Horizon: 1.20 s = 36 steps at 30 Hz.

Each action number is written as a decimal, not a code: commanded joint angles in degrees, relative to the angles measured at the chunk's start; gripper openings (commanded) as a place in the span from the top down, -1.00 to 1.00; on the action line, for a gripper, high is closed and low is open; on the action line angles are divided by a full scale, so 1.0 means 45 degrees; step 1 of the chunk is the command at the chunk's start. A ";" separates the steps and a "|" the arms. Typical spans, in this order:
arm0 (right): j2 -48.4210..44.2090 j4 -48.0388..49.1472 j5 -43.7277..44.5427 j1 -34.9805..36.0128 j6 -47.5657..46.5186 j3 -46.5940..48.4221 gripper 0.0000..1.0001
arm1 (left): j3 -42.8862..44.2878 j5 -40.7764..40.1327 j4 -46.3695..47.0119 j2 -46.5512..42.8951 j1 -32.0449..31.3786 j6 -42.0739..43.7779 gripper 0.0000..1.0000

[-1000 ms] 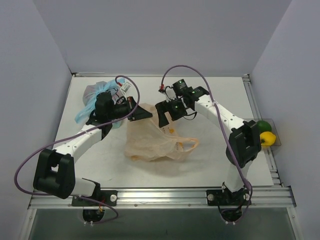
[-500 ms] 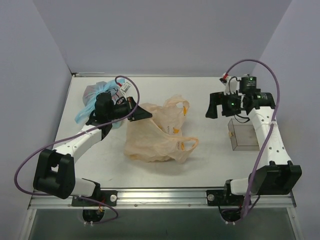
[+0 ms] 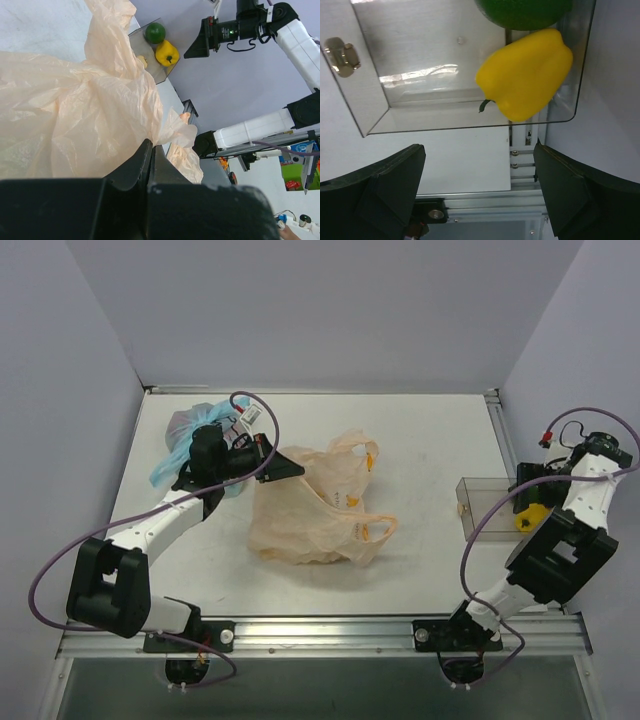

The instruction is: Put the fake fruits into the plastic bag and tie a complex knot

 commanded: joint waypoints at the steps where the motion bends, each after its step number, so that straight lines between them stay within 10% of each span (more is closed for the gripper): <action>1: 0.0529 -0.0135 0.0628 -0.0169 -0.0901 0.0603 -0.90 | 0.0133 0.0086 0.0707 -0.0070 0.0044 0.0018 1.00; 36: 0.2912 0.3147 0.2523 0.0065 0.4353 -0.0881 -1.00 | 0.0133 -0.0051 0.0707 0.0066 0.0064 0.0154 1.00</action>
